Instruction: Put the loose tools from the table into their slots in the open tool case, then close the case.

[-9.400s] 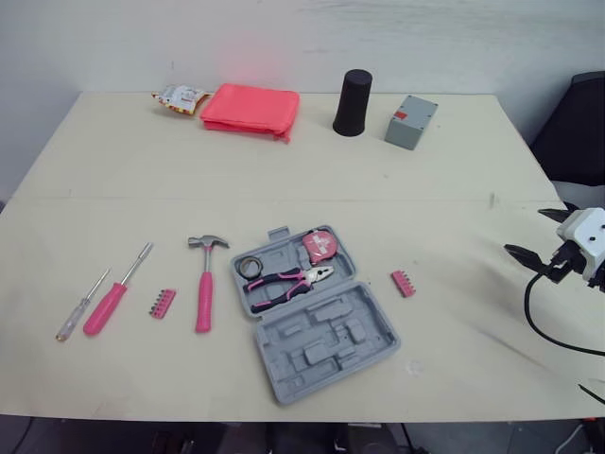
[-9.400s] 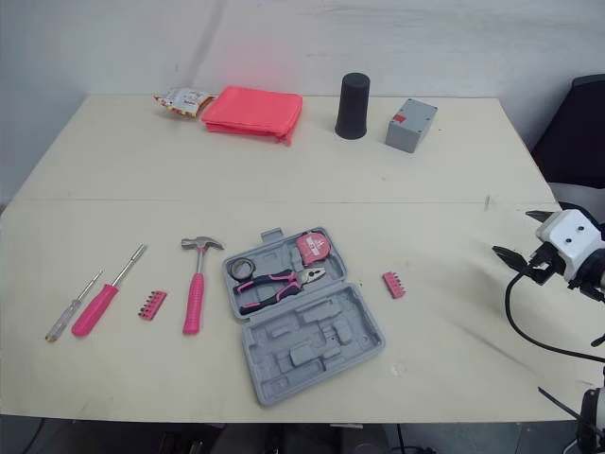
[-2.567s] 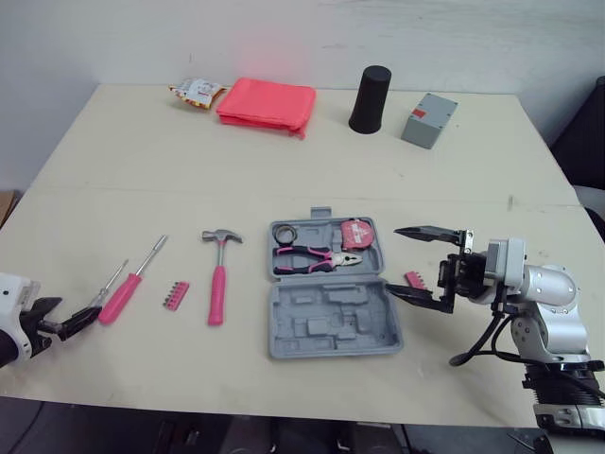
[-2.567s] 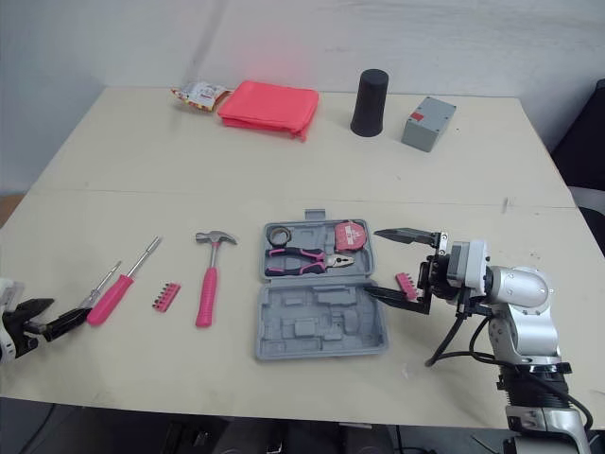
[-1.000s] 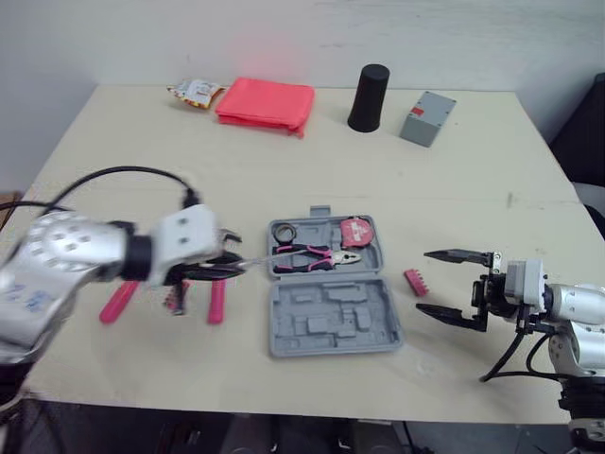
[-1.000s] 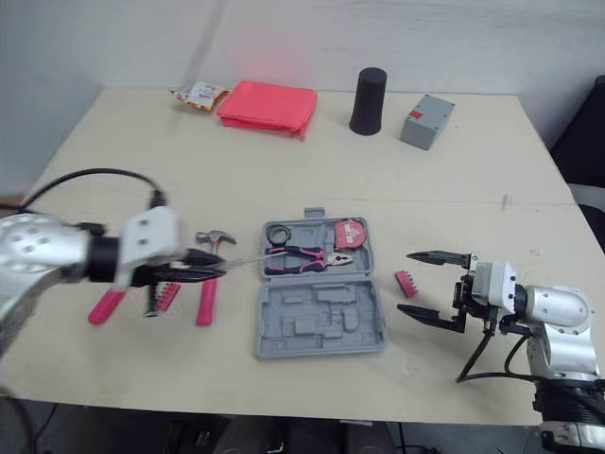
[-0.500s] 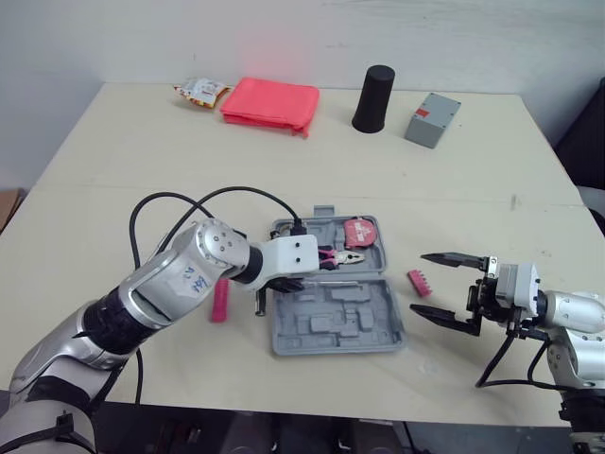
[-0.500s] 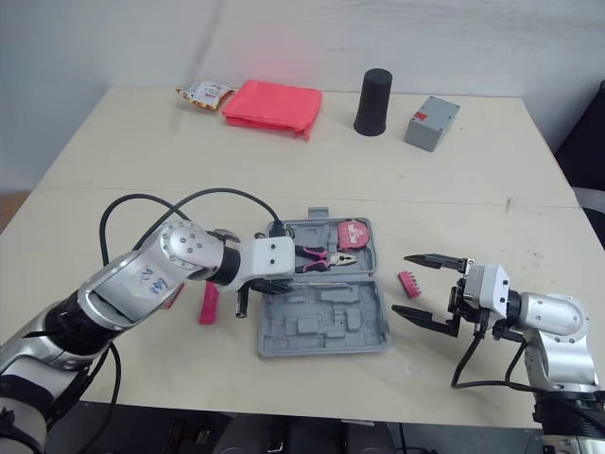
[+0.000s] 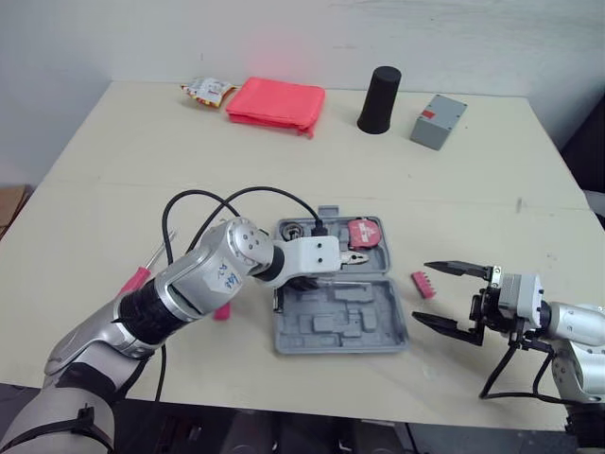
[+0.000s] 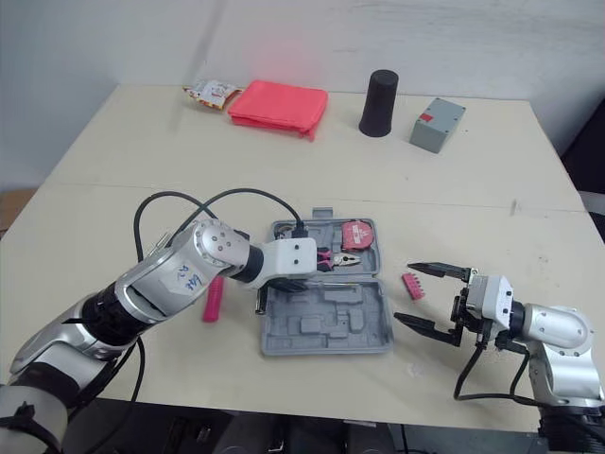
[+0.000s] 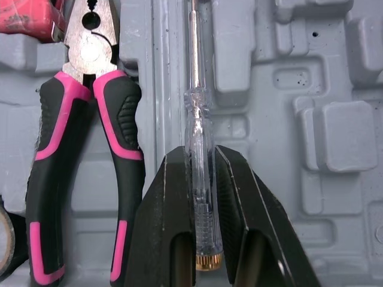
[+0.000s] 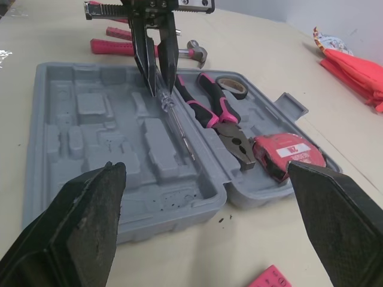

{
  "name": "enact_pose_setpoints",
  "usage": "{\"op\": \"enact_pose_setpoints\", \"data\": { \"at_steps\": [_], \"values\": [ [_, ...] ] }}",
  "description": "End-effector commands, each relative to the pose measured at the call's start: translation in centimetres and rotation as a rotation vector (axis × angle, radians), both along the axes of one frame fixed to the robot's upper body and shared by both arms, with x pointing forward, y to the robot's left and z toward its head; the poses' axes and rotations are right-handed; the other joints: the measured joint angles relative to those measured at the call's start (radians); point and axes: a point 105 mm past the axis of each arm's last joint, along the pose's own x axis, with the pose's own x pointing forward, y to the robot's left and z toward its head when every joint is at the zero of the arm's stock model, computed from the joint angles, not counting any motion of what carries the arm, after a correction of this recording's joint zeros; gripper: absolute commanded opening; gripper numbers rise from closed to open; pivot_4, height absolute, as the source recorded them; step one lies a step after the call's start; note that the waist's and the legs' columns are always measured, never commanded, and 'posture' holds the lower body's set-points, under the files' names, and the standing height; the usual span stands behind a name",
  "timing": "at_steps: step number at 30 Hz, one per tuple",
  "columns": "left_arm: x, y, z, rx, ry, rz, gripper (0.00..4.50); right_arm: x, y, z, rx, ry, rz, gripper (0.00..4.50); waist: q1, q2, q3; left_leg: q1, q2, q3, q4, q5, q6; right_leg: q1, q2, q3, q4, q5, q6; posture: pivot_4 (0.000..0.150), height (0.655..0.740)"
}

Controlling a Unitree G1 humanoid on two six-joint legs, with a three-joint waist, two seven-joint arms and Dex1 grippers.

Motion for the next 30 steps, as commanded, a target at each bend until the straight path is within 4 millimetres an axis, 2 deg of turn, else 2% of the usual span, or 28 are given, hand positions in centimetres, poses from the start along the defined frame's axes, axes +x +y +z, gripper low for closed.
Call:
{"op": "enact_pose_setpoints", "data": {
  "at_steps": [1, 5, 11, 21, 30],
  "values": [
    [-0.5, 0.1, -0.8, 0.020, 0.023, -0.008, 0.10, -0.2, -0.3, 1.3, 0.006, -0.067, -0.011, 4.50, 0.000, 0.000, 0.000, 0.000, 0.000, 0.000, 0.000, 0.000, 0.000, 0.000, 0.000, 0.000, 0.000, 0.000, 0.000, 0.150, 0.7400],
    [-0.8, 0.5, -1.0, 0.045, 0.039, -0.013, 0.10, -0.2, -0.3, 1.4, 0.008, -0.071, -0.014, 4.50, 0.001, 0.000, 0.000, 0.000, 0.000, 0.000, 0.001, 0.000, 0.000, 0.000, 0.000, 0.000, 0.001, 0.000, 0.000, 0.150, 0.7400],
    [0.1, 1.2, -1.2, 0.062, 0.002, 0.039, 0.10, -0.1, 0.1, 1.7, 0.015, -0.078, -0.012, 4.50, 0.000, 0.000, 0.000, 0.000, 0.000, 0.000, 0.002, 0.000, 0.000, 0.000, 0.000, 0.000, 0.001, 0.000, 0.000, 0.150, 0.7400],
    [0.5, 2.1, -1.5, 0.137, -0.042, 0.012, 0.10, 0.0, 0.5, 1.9, 0.020, -0.077, -0.017, 4.50, -0.002, 0.000, 0.000, 0.001, 0.000, 0.000, 0.002, 0.000, 0.000, 0.001, 0.000, 0.001, 0.003, 0.000, 0.000, 0.150, 0.7400],
    [0.4, 2.0, -1.5, 0.145, -0.069, -0.025, 0.10, 0.1, 0.3, 1.6, 0.019, -0.072, -0.019, 4.50, -0.001, 0.000, 0.000, 0.001, 0.000, 0.000, 0.003, 0.000, 0.000, 0.001, 0.000, 0.001, 0.003, 0.000, 0.000, 0.150, 0.7400]
  ]
}}
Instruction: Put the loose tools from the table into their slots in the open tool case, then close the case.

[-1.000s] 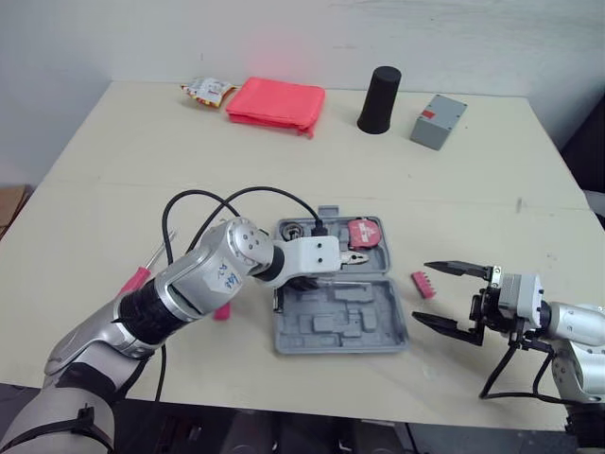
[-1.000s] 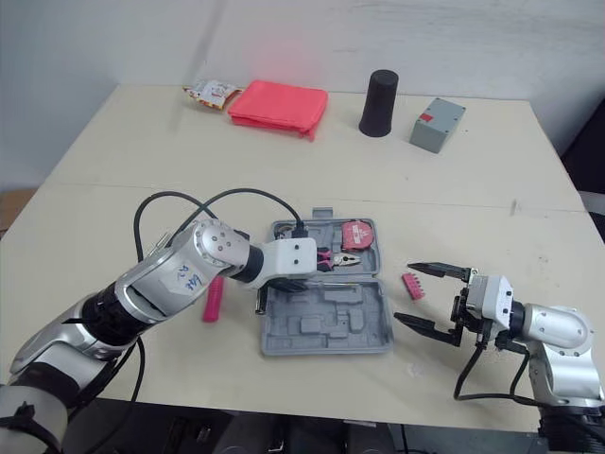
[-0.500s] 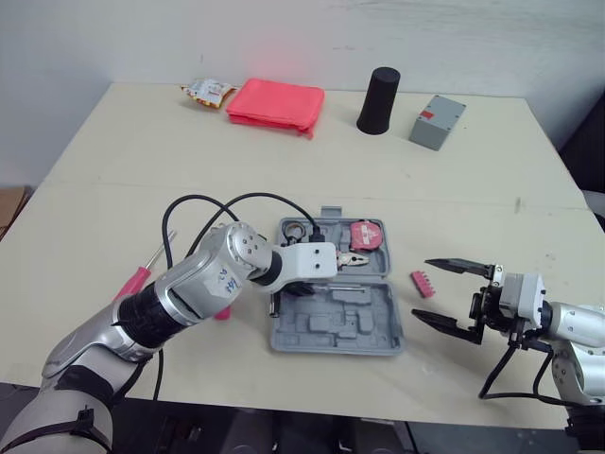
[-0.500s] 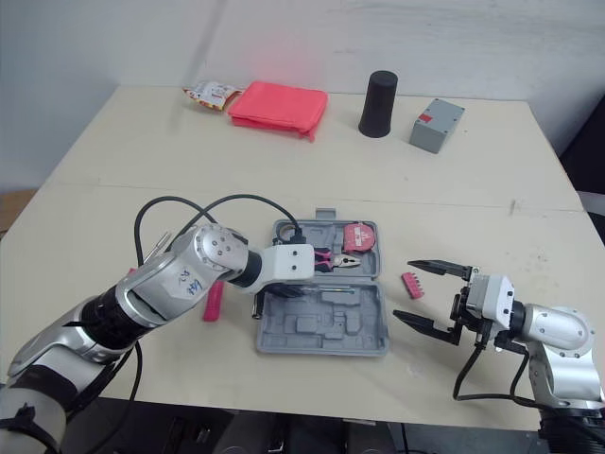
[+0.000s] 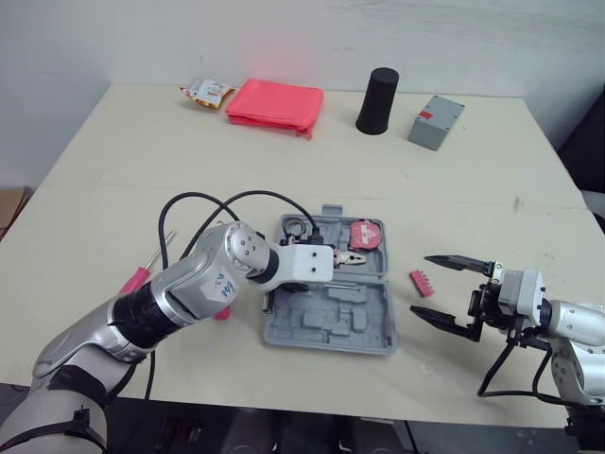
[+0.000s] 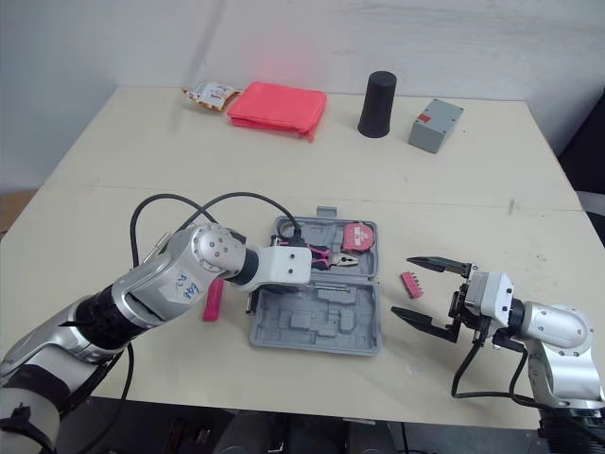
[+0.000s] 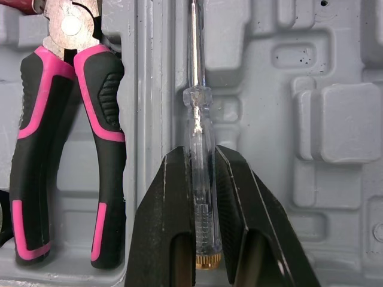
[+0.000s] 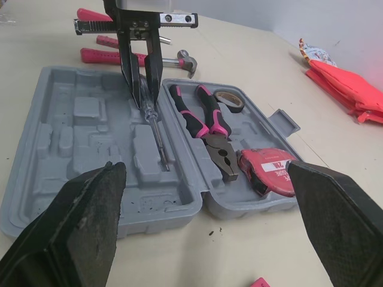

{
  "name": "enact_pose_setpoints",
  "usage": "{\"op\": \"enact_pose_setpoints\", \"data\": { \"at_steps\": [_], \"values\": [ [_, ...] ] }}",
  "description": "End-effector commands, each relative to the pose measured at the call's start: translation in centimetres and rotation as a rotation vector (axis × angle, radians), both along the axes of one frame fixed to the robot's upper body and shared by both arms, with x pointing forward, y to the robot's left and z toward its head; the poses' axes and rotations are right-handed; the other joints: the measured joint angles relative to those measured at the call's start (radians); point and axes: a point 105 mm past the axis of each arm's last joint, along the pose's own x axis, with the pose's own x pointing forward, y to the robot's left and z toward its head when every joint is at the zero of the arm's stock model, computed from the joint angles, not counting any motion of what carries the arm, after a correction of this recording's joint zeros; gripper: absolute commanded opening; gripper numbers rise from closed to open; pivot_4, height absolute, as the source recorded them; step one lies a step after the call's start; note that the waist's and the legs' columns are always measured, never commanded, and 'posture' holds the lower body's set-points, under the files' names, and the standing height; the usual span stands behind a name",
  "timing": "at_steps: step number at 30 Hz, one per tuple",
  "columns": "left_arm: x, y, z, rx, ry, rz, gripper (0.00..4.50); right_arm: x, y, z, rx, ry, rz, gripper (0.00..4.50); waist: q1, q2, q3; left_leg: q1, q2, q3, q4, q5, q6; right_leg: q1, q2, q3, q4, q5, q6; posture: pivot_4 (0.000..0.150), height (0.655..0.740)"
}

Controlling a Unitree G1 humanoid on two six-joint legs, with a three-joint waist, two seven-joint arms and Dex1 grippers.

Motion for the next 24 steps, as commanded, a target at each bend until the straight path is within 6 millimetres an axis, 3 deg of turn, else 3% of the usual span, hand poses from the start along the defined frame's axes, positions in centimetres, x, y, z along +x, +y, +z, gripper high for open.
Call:
{"op": "enact_pose_setpoints", "data": {
  "at_steps": [1, 4, 7, 15, 17, 19, 21, 24],
  "values": [
    [0.1, 0.9, -1.0, 0.043, 0.006, 0.018, 0.10, -0.1, -0.2, 0.6, 0.002, -0.031, 0.000, 4.50, 0.000, 0.000, 0.000, 0.000, 0.000, 0.000, 0.000, 0.000, 0.000, 0.000, 0.000, 0.000, 0.000, 0.000, 0.000, 0.150, 0.7400],
    [0.0, -0.2, 0.8, -0.032, -0.067, -0.052, 1.31, -0.1, -0.3, 0.4, 0.001, -0.026, 0.003, 4.50, 0.001, 0.000, 0.000, 0.000, 0.000, 0.000, 0.000, 0.000, 0.000, 0.000, 0.000, 0.000, 0.000, 0.000, 0.000, 0.150, 0.7400],
    [-1.7, -0.2, 2.4, -0.076, -0.016, -0.112, 1.31, -0.1, -0.5, 0.4, 0.000, -0.027, 0.009, 4.50, 0.000, 0.000, 0.000, -0.001, 0.000, 0.000, 0.001, 0.000, 0.000, 0.000, 0.000, 0.000, 0.000, 0.000, 0.000, 0.150, 0.7400],
    [-1.6, 1.2, 3.0, -0.111, -0.047, -0.058, 1.31, -0.3, -0.7, 0.1, -0.004, -0.012, 0.027, 4.50, 0.001, 0.000, 0.000, -0.001, 0.000, 0.000, 0.001, 0.000, 0.001, 0.000, 0.000, 0.000, 0.000, 0.000, 0.000, 0.150, 0.7400],
    [-1.4, 0.5, 3.1, -0.265, -0.059, -0.073, 1.31, -0.4, -0.5, 0.1, 0.003, -0.010, 0.033, 4.50, 0.001, 0.000, 0.000, -0.001, 0.000, 0.000, 0.001, 0.000, 0.001, 0.000, -0.001, 0.000, 0.000, 0.000, 0.000, 0.150, 0.7400],
    [-1.7, -1.0, 4.0, -0.616, 0.005, -0.053, 0.76, -0.4, -0.4, 0.2, 0.005, -0.008, 0.037, 4.50, 0.002, 0.000, 0.000, -0.001, 0.000, -0.001, 0.001, -0.001, 0.001, 0.000, -0.001, -0.001, -0.001, 0.000, 0.000, 0.150, 0.7400],
    [-0.8, -0.5, 3.8, -0.866, 0.100, 0.091, 0.09, -0.3, -0.4, 0.2, 0.006, -0.009, 0.033, 4.50, 0.002, 0.000, 0.000, -0.002, 0.000, -0.002, 0.003, -0.001, 0.002, 0.000, -0.002, -0.002, 0.000, 0.000, 0.000, 0.150, 0.7400],
    [-0.1, 0.6, 2.1, -0.860, 0.043, 0.132, 0.03, -0.2, -0.4, 0.4, 0.003, -0.015, 0.025, 4.50, -0.002, -0.001, 0.000, -0.001, 0.000, -0.002, 0.003, -0.001, 0.002, 0.001, -0.003, -0.004, 0.001, 0.000, 0.000, 0.150, 0.7400]
  ]
}}
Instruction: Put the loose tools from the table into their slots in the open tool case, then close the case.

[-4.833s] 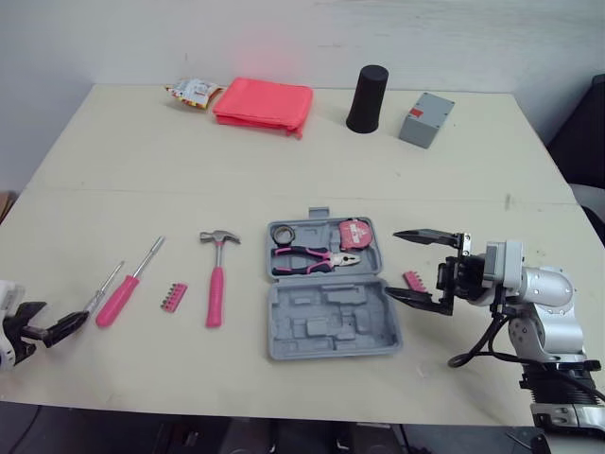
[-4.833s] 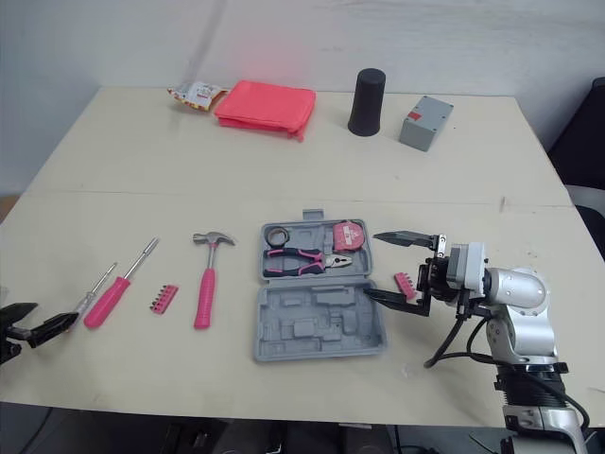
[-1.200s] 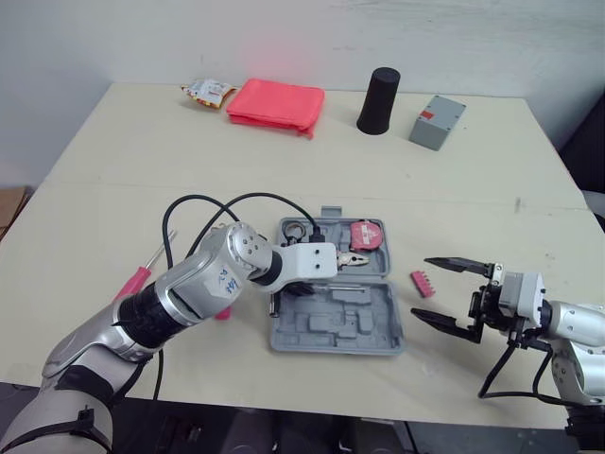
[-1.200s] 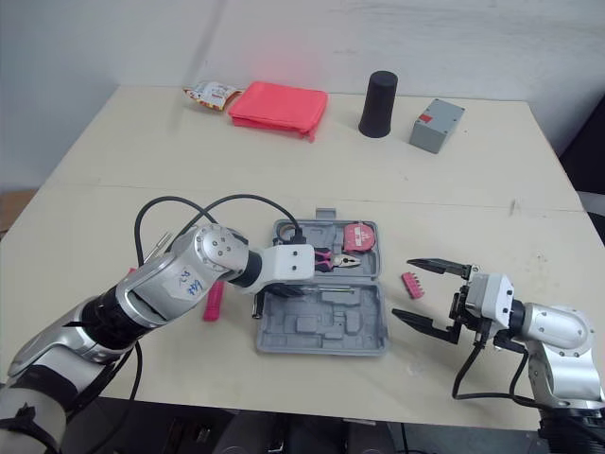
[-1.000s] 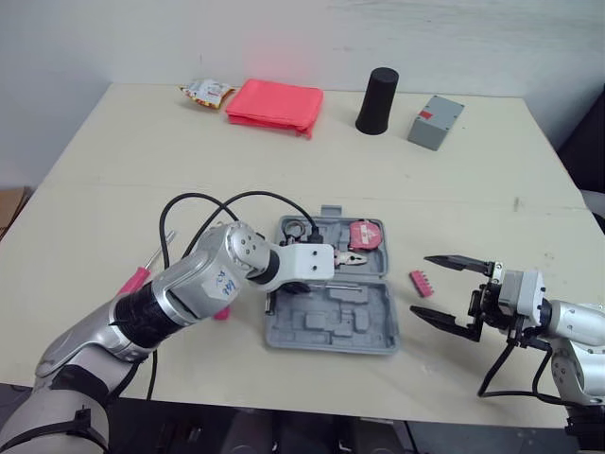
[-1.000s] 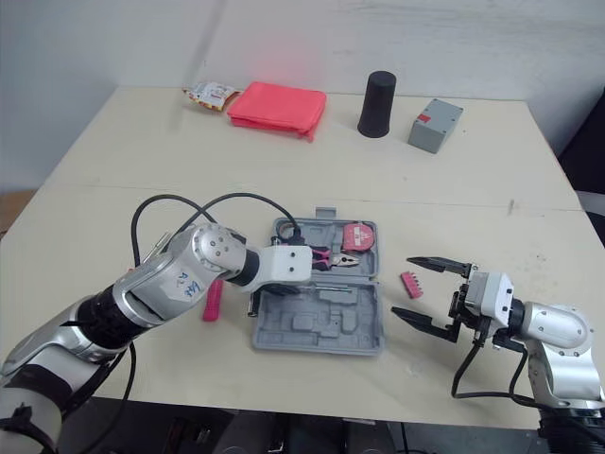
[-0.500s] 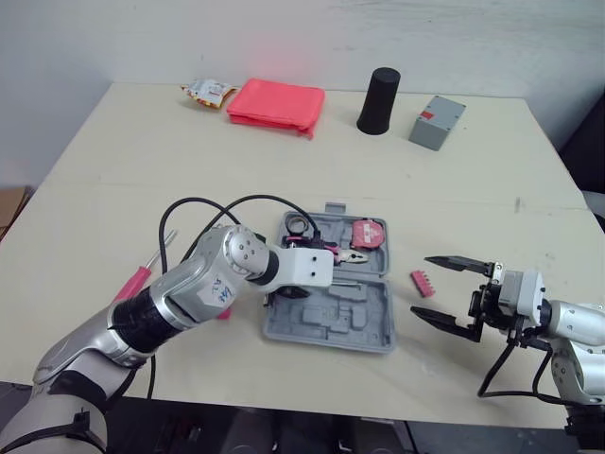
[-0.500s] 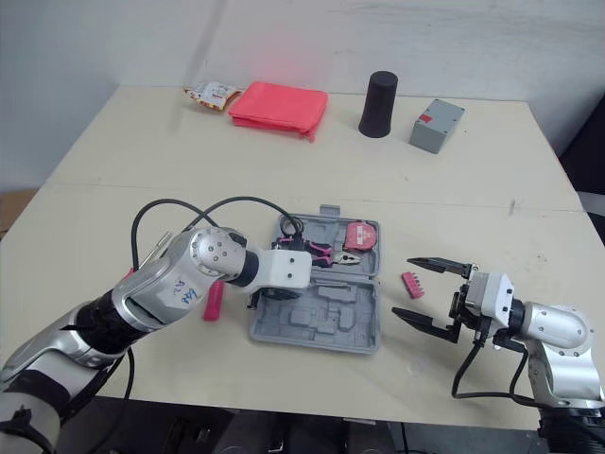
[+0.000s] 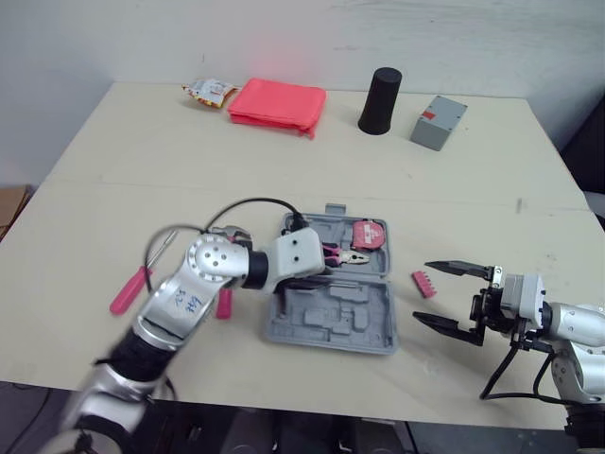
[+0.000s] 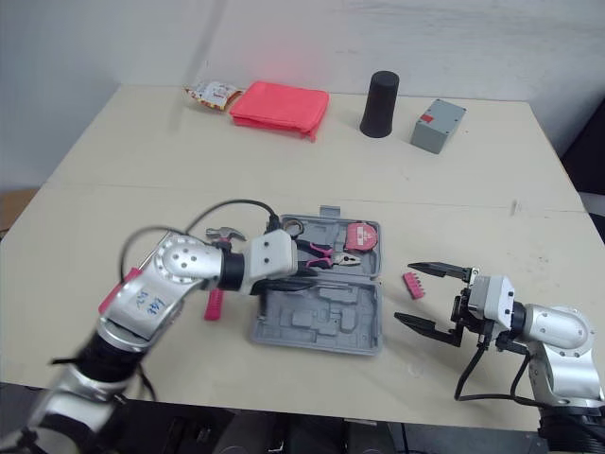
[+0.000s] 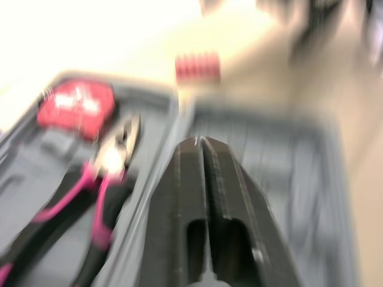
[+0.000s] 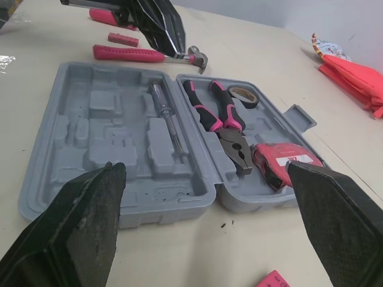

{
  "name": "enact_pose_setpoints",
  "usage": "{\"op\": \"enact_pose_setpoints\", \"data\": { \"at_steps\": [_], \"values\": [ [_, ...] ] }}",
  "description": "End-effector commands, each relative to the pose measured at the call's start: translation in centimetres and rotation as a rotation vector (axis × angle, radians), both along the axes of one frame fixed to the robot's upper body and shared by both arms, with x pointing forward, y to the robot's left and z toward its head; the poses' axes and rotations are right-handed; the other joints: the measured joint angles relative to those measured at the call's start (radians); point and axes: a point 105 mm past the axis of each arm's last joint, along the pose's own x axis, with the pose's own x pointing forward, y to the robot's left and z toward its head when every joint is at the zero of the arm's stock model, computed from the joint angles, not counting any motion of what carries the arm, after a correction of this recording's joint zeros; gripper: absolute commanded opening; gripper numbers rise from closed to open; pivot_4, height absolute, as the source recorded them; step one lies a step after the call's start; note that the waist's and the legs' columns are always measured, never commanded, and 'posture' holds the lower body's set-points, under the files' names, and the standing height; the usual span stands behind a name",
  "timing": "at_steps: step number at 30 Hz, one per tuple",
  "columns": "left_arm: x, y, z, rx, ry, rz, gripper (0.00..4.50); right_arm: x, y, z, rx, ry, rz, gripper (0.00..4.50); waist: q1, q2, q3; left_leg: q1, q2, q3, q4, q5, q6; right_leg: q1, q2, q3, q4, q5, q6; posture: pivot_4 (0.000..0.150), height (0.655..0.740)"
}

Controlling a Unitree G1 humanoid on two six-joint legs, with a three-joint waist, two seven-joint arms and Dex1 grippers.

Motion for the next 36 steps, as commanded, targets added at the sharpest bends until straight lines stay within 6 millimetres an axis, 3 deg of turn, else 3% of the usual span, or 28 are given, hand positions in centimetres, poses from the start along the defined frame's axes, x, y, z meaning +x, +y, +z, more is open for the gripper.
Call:
{"op": "enact_pose_setpoints", "data": {
  "at_steps": [1, 8, 17, 26, 36],
  "values": [
    [1.2, 1.7, 0.3, -0.015, -0.093, 0.084, 0.03, 0.0, 0.0, 1.2, 0.007, -0.046, -0.005, 4.50, -0.001, 0.000, 0.000, 0.001, 0.000, 0.000, 0.000, 0.000, -0.001, 0.000, 0.000, 0.000, 0.001, 0.000, 0.000, 0.150, 0.7400],
    [1.3, 2.1, -1.6, -0.005, -0.067, 0.111, 0.03, 0.1, -0.1, 1.3, 0.007, -0.047, -0.023, 4.50, 0.004, 0.000, 0.000, 0.000, -0.001, 0.001, -0.001, 0.000, 0.000, 0.001, 0.000, 0.000, -0.001, 0.000, 0.000, 0.150, 0.7400],
    [1.0, 0.8, -3.3, 0.030, -0.029, 0.044, 0.03, 0.1, -0.2, 1.2, 0.016, -0.044, -0.033, 4.50, 0.003, 0.000, 0.000, 0.001, -0.001, 0.001, -0.001, 0.000, 0.000, 0.001, 0.000, 0.000, -0.001, 0.000, 0.000, 0.150, 0.7400],
    [1.4, 1.3, -5.0, 0.122, 0.012, 0.077, 0.03, 0.2, 0.3, 1.4, 0.022, -0.048, -0.032, 4.50, 0.003, 0.000, 0.000, 0.001, -0.001, 0.001, -0.001, 0.000, 0.000, 0.001, 0.000, 0.000, -0.001, 0.000, 0.000, 0.150, 0.7400],
    [1.3, 2.4, -8.5, 0.326, 0.047, 0.051, 0.03, 0.5, 0.6, 1.6, 0.022, -0.042, -0.037, 4.50, 0.003, 0.001, -0.001, 0.004, -0.001, 0.000, -0.001, 0.000, -0.001, 0.005, 0.000, -0.001, -0.002, 0.000, 0.000, 0.150, 0.7400]
  ]
}}
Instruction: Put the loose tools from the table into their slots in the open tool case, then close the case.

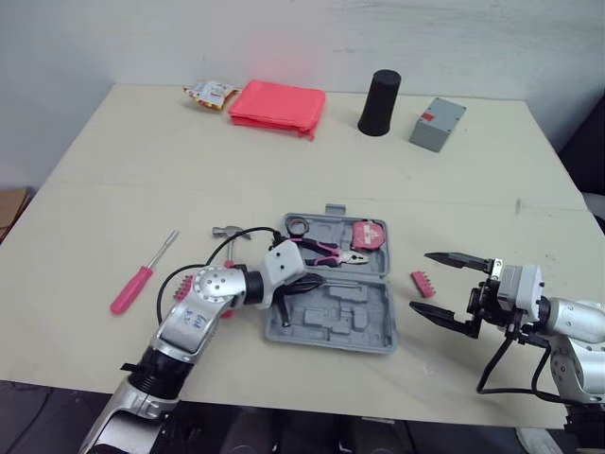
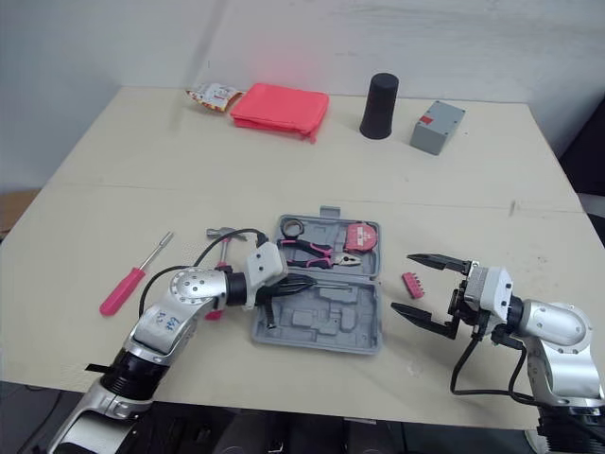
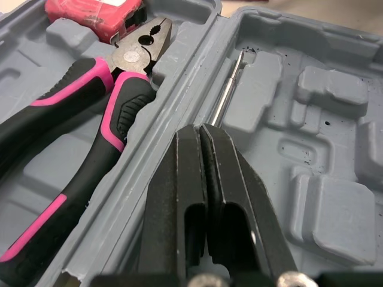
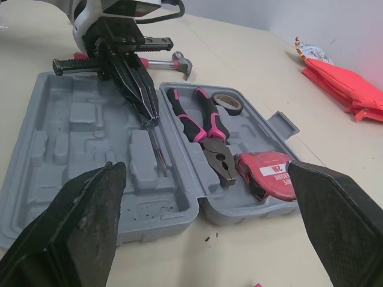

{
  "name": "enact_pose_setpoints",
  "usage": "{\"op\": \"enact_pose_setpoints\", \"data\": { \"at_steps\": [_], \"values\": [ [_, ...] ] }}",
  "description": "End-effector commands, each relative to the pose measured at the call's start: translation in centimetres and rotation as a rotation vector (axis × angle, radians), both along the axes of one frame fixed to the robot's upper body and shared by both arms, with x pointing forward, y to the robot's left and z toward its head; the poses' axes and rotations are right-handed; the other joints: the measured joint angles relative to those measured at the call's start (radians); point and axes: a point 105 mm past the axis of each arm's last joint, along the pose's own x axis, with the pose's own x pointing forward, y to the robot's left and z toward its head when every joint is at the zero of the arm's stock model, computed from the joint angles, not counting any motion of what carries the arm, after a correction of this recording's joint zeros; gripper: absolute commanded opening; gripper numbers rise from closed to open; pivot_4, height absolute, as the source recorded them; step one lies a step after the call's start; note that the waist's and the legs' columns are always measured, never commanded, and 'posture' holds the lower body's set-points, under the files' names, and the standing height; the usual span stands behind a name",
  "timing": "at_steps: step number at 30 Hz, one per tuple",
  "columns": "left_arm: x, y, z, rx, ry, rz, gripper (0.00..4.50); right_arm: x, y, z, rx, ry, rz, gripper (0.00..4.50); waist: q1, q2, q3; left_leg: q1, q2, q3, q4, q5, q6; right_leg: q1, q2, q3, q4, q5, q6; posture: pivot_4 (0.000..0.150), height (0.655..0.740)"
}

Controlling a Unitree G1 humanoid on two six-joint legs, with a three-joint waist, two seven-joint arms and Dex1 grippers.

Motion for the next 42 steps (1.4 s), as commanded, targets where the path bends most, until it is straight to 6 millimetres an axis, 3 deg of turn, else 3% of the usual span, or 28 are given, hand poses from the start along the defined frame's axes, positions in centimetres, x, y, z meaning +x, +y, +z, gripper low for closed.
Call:
{"op": "enact_pose_setpoints", "data": {
  "at_steps": [1, 8, 12, 16, 19, 20, 22, 26, 27, 29, 33, 37, 39, 42],
  "values": [
    [-0.4, 1.6, -4.2, 0.174, 0.090, 0.035, 0.03, 0.0, 0.0, 0.6, 0.000, -0.030, 0.006, 4.50, 0.000, 0.000, 0.000, 0.001, 0.000, 0.000, 0.000, 0.000, 0.000, 0.001, 0.000, 0.000, -0.001, 0.000, 0.000, 0.150, 0.7400],
    [-0.8, 3.3, -7.6, 0.314, 0.275, 0.133, 0.03, 0.0, -0.4, 0.0, 0.003, -0.026, 0.000, 4.50, -0.002, 0.003, -0.009, 0.017, 0.001, -0.002, -0.004, -0.005, 0.001, 0.021, 0.000, -0.002, -0.010, 0.000, 0.000, 0.150, 0.7400],
    [-0.8, 3.0, -7.6, 0.308, 0.258, 0.126, 0.03, 0.0, -0.4, 0.0, 0.006, -0.030, 0.000, 4.50, -0.005, 0.007, -0.022, 0.018, 0.002, -0.002, -0.006, -0.010, 0.001, 0.027, 0.000, -0.002, -0.014, 0.000, 0.000, 0.150, 0.7400],
    [0.2, 1.8, -5.0, 0.180, 0.151, 0.121, 0.03, -0.1, -0.5, -0.1, 0.007, -0.032, -0.007, 4.50, -0.003, 0.007, -0.025, 0.023, 0.002, -0.002, -0.007, -0.010, 0.001, 0.028, 0.000, -0.001, -0.015, 0.000, 0.000, 0.150, 0.7400],
    [0.4, 1.2, 0.3, -0.016, -0.048, 0.026, 0.03, 0.1, -1.6, 0.1, -0.003, -0.038, -0.040, 4.50, -0.004, 0.007, -0.025, 0.022, 0.002, -0.002, -0.007, -0.010, 0.002, 0.027, 0.000, -0.001, -0.015, 0.000, 0.000, 0.150, 0.7400],
    [0.0, 1.7, 2.6, -0.094, -0.104, -0.015, 0.03, 0.2, -2.5, 0.4, -0.014, -0.043, -0.060, 4.50, -0.006, 0.006, -0.024, 0.020, 0.002, -0.003, -0.007, -0.010, 0.002, 0.025, 0.000, -0.001, -0.016, 0.000, 0.000, 0.150, 0.7400],
    [-0.5, 3.0, 5.1, -0.151, -0.189, -0.060, 0.03, 0.2, -3.5, 0.8, -0.031, -0.051, -0.085, 4.50, -0.009, 0.007, -0.020, 0.013, 0.002, -0.003, -0.007, -0.010, 0.002, 0.018, -0.001, -0.002, -0.015, 0.000, 0.000, 0.150, 0.7400],
    [-0.6, 5.8, 7.7, -0.159, -0.273, -0.044, 0.03, 0.2, -4.7, 1.3, -0.067, -0.052, -0.111, 4.50, -0.009, 0.007, -0.020, 0.006, 0.002, -0.003, -0.005, -0.008, 0.002, 0.010, -0.001, -0.003, -0.014, 0.000, 0.000, 0.150, 0.7400],
    [-0.6, 7.0, 8.1, -0.162, -0.267, -0.015, 0.26, 0.2, -5.1, 1.5, -0.075, -0.055, -0.126, 4.50, -0.009, 0.007, -0.019, 0.005, 0.002, -0.003, -0.005, -0.008, 0.001, 0.010, -0.001, -0.004, -0.015, 0.000, 0.000, 0.150, 0.7400],
    [-0.7, 11.3, 8.3, -0.124, -0.243, 0.103, 0.82, 0.1, -6.7, 2.2, -0.101, -0.070, -0.183, 4.50, -0.009, 0.007, -0.019, 0.005, 0.002, -0.003, -0.005, -0.008, 0.002, 0.010, -0.001, -0.004, -0.016, 0.000, 0.000, 0.150, 0.7400],
    [-1.8, 20.9, 9.1, -0.083, -0.274, 0.428, 2.39, -0.7, -9.2, 3.0, -0.134, -0.082, -0.291, 4.50, -0.021, 0.008, -0.018, 0.002, 0.001, -0.003, -0.005, -0.008, 0.003, 0.008, -0.001, -0.005, -0.016, 0.000, 0.000, 0.150, 0.7400],
    [-3.4, 27.9, 10.0, -0.085, -0.339, 0.697, 4.02, -1.4, -11.8, 2.9, -0.157, -0.083, -0.402, 4.50, -0.025, 0.006, -0.012, 0.001, 0.002, -0.003, -0.006, -0.008, 0.003, 0.007, -0.001, -0.006, -0.016, 0.000, 0.000, 0.150, 0.7400],
    [-4.7, 31.0, 9.9, -0.072, -0.343, 0.814, 4.47, -1.7, -13.1, 2.7, -0.160, -0.080, -0.462, 4.50, -0.024, 0.005, -0.010, 0.001, 0.002, -0.003, -0.006, -0.008, 0.004, 0.007, -0.001, -0.006, -0.016, 0.000, 0.000, 0.150, 0.7400],
    [-9.2, 38.5, 9.4, -0.053, -0.328, 1.112, 4.47, -2.3, -15.8, 2.4, -0.169, -0.072, -0.591, 4.50, -0.023, 0.004, -0.007, 0.001, 0.001, -0.003, -0.006, -0.011, 0.007, 0.007, -0.003, -0.005, -0.016, 0.001, 0.002, 0.150, 0.7400]
  ]
}}
